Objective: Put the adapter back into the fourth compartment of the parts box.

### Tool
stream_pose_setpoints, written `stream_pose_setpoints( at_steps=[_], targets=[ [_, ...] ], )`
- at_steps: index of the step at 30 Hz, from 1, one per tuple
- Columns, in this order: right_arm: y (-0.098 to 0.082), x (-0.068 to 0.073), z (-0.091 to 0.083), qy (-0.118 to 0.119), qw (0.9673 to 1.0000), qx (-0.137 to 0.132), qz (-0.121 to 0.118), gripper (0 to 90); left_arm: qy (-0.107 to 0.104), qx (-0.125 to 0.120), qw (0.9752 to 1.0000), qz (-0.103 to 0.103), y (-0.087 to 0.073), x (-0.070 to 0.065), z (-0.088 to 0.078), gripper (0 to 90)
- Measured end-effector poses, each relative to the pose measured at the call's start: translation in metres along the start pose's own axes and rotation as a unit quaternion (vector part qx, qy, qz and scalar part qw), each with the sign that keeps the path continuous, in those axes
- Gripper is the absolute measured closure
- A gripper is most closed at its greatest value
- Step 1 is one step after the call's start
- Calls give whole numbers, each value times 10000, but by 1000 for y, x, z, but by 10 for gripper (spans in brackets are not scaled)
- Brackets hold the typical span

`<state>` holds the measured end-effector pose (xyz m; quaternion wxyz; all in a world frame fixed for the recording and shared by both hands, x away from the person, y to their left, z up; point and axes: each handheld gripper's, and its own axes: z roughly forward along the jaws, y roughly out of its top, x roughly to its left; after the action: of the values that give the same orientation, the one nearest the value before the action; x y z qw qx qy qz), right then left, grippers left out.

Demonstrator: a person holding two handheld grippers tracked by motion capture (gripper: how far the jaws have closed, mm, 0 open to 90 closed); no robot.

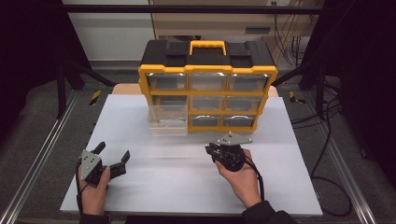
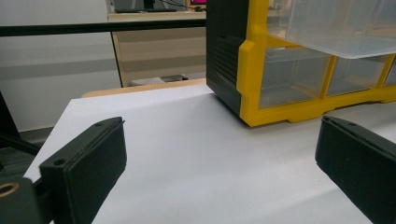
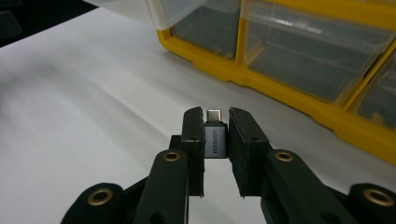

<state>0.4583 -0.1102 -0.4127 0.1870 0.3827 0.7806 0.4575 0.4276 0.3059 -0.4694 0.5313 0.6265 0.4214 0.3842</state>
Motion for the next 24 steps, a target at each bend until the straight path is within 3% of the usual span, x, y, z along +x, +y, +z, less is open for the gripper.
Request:
stream_pose_setpoints(
  at_steps=[24],
  targets=[
    [67,-9,-28,-45,9981,-585,-196,762,-22,16,10000,-10,-1,0,1,16]
  ],
)
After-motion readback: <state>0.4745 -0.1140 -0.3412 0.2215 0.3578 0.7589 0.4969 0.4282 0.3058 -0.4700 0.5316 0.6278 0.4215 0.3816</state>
